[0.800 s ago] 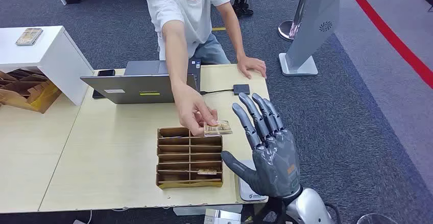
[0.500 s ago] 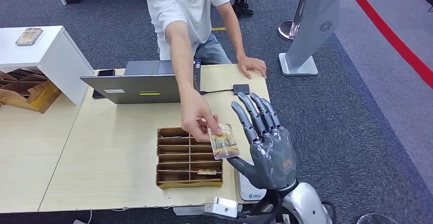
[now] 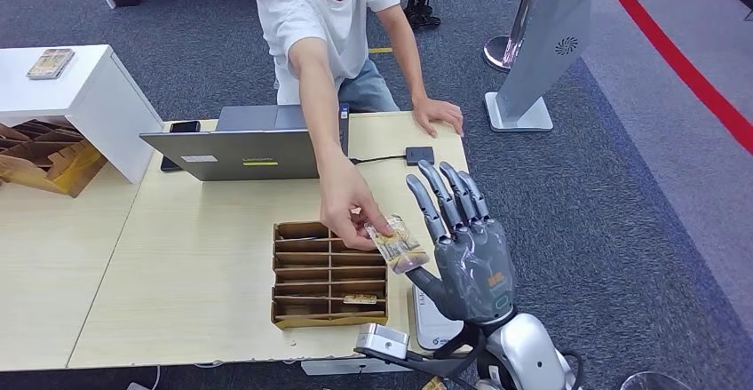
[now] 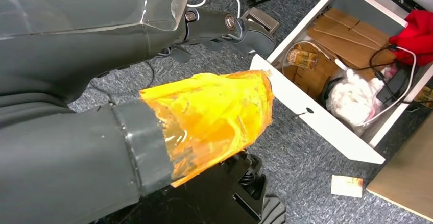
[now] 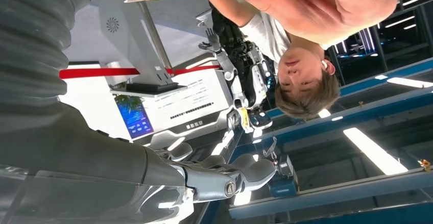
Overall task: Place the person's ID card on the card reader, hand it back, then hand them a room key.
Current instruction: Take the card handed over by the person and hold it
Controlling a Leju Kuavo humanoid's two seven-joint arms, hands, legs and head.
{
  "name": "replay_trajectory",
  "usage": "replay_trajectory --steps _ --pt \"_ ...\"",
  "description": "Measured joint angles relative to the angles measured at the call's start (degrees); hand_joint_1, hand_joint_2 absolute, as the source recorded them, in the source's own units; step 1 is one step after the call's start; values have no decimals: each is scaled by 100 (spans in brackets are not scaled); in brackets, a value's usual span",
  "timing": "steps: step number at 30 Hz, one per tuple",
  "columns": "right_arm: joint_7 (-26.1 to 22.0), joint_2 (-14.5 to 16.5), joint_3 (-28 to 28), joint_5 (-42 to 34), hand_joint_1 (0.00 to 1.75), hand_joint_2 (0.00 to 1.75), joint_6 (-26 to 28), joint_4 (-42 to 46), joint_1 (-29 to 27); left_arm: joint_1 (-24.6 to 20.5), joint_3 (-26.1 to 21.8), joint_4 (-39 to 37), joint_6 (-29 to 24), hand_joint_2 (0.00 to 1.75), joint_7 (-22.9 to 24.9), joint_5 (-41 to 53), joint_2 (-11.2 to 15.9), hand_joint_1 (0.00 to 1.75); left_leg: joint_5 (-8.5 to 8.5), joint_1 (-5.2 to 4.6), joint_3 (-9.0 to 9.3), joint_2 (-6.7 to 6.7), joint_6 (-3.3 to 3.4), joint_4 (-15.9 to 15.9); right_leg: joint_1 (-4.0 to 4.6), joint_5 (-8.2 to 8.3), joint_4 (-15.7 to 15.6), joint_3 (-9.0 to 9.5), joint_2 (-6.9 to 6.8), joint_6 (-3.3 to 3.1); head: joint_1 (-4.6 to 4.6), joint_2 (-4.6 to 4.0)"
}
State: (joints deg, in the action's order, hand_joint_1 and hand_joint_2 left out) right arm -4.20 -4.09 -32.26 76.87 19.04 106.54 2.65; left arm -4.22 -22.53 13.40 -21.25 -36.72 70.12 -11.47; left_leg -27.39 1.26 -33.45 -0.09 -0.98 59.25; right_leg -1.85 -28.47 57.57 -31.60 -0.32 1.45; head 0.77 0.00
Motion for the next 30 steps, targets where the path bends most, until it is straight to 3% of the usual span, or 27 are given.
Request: replay_trajectory --steps 2,3,5,30 --pt "8 0 0 6 127 175 1 -6 0 0 0 0 -8 0 4 0 0 0 0 0 0 0 0 0 0 0 0 0 0 0 0 0" --pt "12 0 0 7 157 175 2 -10 0 0 0 0 -12 0 6 -1 0 0 0 0 0 0 0 0 0 0 0 0 0 0 0 0" --pt "18 0 0 2 174 175 2 -15 0 0 0 0 -19 0 7 -6 0 0 0 0 0 0 0 0 0 0 0 0 0 0 0 0" --pt "-80 0 -2 -386 175 175 64 44 3 2 3 0 -96 0 94 -36 0 0 0 0 0 0 0 0 0 1 0 0 0 1 0 0"
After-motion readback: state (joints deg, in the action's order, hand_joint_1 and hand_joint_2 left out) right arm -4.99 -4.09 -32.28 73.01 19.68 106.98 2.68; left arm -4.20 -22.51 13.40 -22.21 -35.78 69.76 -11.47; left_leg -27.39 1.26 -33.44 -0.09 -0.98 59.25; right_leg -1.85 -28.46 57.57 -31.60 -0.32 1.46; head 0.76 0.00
